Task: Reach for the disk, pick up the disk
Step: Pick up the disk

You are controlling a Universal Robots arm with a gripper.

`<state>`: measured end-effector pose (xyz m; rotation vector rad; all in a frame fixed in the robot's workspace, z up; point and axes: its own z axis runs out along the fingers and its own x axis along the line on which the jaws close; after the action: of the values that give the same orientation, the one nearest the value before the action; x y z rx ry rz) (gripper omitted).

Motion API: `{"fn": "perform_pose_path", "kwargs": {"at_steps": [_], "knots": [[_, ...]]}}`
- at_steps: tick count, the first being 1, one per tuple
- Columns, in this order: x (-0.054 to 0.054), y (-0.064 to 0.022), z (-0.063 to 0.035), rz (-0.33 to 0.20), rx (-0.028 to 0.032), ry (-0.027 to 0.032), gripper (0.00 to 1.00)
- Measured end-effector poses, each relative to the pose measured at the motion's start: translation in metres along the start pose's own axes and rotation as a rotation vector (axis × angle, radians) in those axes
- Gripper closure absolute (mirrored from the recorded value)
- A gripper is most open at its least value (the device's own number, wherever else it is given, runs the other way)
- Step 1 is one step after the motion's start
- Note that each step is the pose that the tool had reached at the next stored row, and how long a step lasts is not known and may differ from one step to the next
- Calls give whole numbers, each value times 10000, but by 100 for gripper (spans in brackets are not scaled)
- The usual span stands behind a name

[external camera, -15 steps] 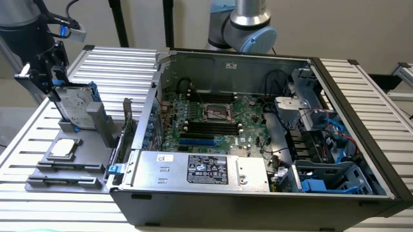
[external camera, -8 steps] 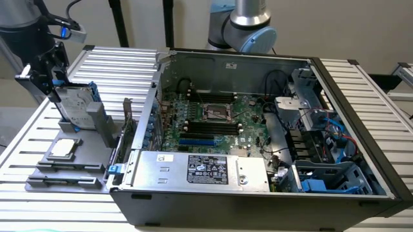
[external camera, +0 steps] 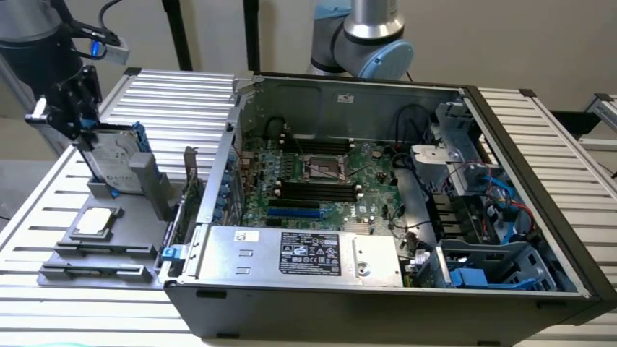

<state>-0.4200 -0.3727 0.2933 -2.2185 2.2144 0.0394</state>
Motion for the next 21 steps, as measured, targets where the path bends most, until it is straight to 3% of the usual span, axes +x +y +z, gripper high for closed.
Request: {"fn": "perform_pose_path", "kwargs": {"at_steps": [2,4,5,17,21], "knots": [[0,0,0,0,-5,6,61],[0,0,1,0,-8,10,61],[0,0,1,0,-8,13,67],[0,0,4,39,-7,20,67],[1,0,5,72,-4,51,67]]}}
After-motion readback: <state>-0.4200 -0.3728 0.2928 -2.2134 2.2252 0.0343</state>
